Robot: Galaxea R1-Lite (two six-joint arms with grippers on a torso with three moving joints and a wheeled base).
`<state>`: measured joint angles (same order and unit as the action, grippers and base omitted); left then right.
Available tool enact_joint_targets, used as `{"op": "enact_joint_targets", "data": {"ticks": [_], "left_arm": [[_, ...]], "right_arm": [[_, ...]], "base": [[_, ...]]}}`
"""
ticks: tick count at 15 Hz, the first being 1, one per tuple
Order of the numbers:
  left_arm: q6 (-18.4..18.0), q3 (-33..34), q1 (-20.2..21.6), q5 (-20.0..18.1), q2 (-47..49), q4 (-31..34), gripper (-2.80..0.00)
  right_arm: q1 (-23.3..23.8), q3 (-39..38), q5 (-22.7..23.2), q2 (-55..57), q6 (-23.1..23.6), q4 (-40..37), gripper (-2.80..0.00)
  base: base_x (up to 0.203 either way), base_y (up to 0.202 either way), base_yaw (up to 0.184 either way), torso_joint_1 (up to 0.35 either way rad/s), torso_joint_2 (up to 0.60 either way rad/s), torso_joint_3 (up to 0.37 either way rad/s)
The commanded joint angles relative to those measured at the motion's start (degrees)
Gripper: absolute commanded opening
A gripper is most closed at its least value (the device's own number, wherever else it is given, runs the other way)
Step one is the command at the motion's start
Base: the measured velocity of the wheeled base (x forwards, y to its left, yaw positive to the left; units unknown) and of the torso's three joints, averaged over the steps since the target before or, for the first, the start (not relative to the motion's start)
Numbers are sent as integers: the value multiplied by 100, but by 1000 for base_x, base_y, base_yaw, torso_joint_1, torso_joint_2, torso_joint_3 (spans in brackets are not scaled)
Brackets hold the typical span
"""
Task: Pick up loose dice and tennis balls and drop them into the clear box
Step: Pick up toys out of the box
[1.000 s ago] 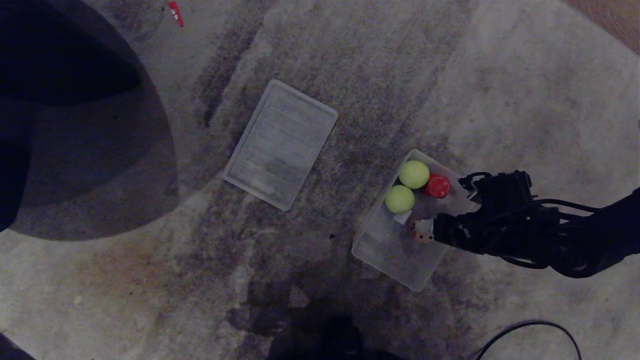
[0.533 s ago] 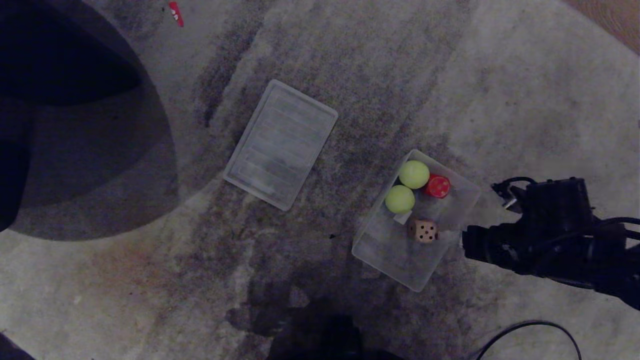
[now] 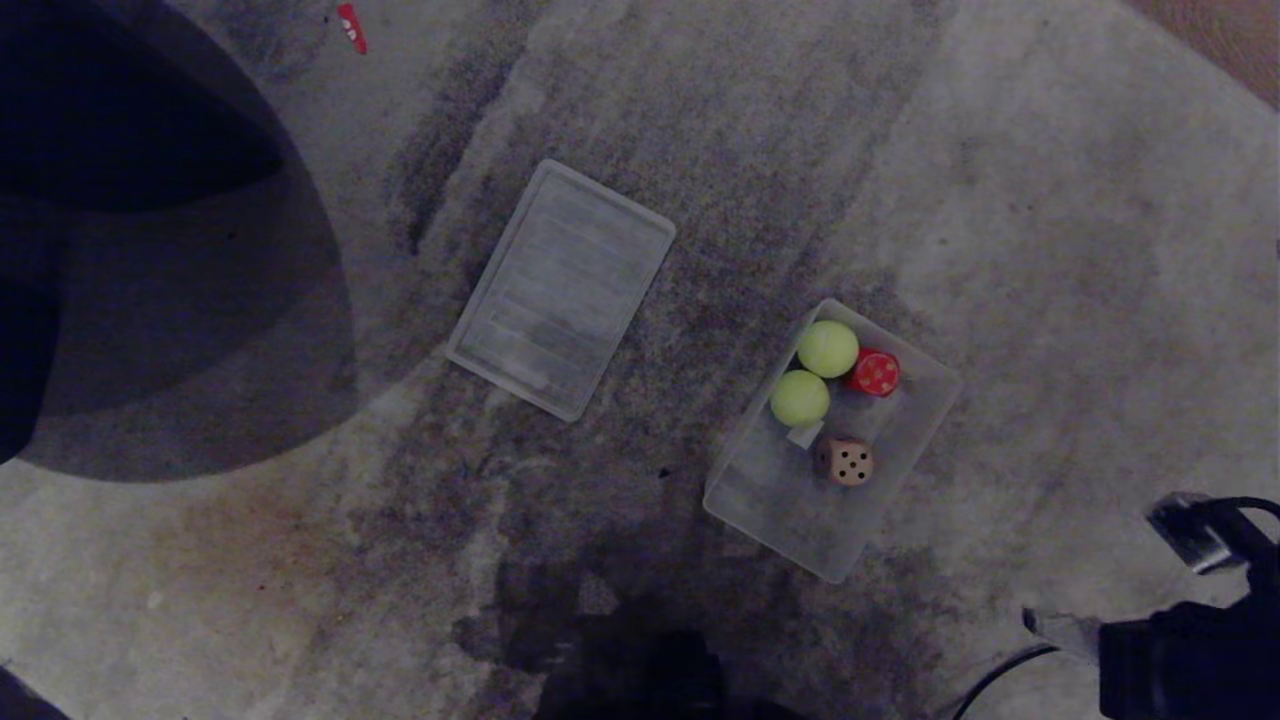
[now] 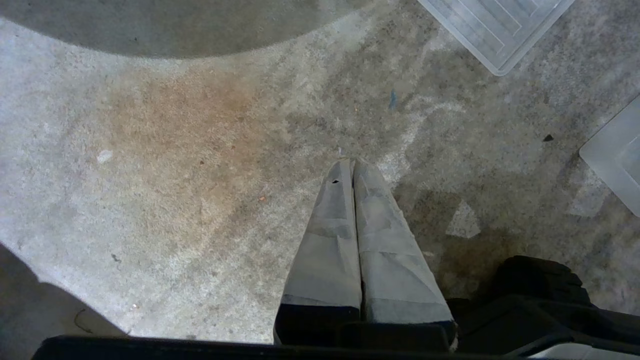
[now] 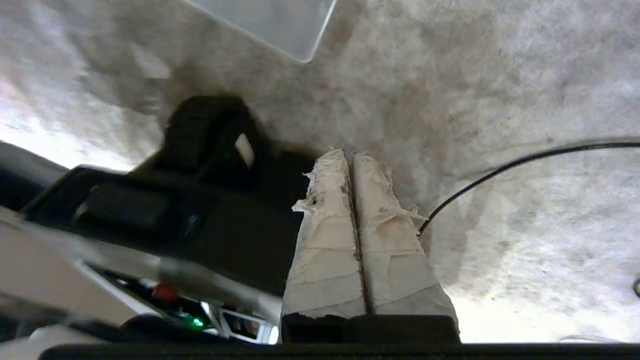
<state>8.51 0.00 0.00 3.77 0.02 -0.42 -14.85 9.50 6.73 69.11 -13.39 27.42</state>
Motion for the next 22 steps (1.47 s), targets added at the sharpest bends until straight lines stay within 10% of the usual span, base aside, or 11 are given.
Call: {"op": "enact_joint_targets", "data": {"ticks": [1, 7, 13, 22], "left_arm": [[6, 0, 0, 1, -7, -7, -280], [2, 0, 0, 1, -2, -2, -280], [11, 0, 0, 1, -11, -2, -280], [2, 0, 0, 1, -2, -2, -280]], "right_arm": [[-9, -252, 25, -1347, -28, -140, -280], [219, -951, -137, -3900, 96, -918, -280], [1496, -964, -448, -5710, 841, -2174, -280], [1458, -994, -611, -6920, 1347, -2637, -280]], "base": [[0, 0, 0, 0, 0, 0], [0, 0, 0, 0, 0, 0], [0, 0, 0, 0, 0, 0], [0, 0, 0, 0, 0, 0]]}}
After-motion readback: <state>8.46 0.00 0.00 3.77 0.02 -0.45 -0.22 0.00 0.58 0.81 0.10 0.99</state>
